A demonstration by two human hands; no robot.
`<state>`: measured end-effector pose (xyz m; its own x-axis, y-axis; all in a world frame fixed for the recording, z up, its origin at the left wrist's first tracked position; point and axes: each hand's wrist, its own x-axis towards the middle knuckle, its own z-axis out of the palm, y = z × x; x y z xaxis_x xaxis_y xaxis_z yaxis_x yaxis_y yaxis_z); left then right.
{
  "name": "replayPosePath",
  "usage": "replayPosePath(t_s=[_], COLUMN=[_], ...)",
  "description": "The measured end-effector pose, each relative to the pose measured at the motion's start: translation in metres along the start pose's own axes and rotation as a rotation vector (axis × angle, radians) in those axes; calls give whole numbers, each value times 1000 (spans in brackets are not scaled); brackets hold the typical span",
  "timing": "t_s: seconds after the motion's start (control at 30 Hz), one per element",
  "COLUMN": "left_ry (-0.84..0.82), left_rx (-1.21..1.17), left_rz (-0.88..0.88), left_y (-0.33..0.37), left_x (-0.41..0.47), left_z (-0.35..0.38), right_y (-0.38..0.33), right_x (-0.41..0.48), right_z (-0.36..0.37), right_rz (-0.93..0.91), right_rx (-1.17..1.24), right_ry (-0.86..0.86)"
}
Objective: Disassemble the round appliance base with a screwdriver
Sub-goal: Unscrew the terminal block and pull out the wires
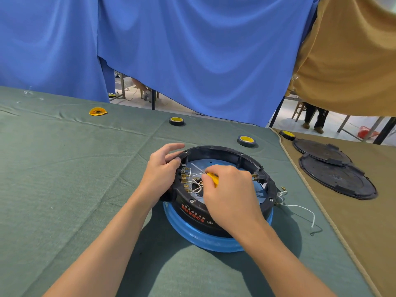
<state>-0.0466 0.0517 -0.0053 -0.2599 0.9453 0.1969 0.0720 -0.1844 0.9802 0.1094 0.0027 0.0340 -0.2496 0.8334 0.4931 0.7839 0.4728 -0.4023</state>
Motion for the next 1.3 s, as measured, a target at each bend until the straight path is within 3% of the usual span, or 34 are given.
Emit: replayPosePath(t_s=[0.27,0.9,1.17,1.3], left_ry=[49,160,126,88], left_rx=[36,125,108,-83], left_rz=[4,9,35,64], left_y=[1,3,5,0], left_x=[-1,-12,-18,-23], left_z=[5,14,15,17], right_y=[2,-25,-62,-71], right_x=[-12,-2,3,-4], right_z=[-8,-19,-26,-3], right_rz=[-41,6,-216,-249], right_rx=[13,-89,-275,-413], right_ry=[32,-196,-196,-172])
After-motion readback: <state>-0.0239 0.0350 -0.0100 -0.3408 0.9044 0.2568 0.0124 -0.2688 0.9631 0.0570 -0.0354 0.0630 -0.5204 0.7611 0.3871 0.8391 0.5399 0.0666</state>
